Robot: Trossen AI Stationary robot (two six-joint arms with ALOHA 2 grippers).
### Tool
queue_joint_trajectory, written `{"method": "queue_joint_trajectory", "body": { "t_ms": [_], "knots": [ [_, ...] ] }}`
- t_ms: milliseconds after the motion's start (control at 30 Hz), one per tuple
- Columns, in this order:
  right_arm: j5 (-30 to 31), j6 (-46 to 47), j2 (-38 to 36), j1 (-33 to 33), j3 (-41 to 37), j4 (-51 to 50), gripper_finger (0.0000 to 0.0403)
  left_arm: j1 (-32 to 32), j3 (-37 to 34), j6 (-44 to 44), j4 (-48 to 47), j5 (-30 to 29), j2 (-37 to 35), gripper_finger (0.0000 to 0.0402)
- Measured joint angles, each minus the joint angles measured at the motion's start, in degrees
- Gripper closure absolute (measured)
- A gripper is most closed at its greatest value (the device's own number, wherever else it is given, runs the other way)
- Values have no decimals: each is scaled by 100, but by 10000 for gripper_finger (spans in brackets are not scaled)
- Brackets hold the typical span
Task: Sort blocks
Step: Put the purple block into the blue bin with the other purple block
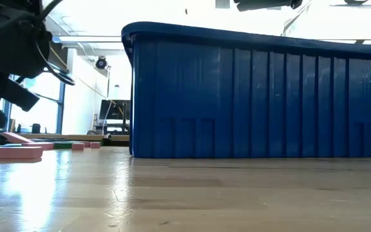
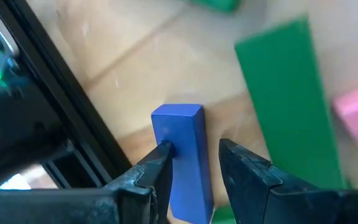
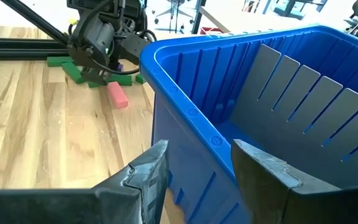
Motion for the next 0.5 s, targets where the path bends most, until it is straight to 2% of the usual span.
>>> {"method": "queue_joint_trajectory", "body": {
  "t_ms": [233, 500],
  "knots": [
    [2, 7, 0, 0, 0, 4, 234, 185, 49, 206, 14, -635, 8, 281],
    [4, 7, 0, 0, 0, 4, 234, 370, 541, 860, 338, -1434, 22, 281]
  ]
}}
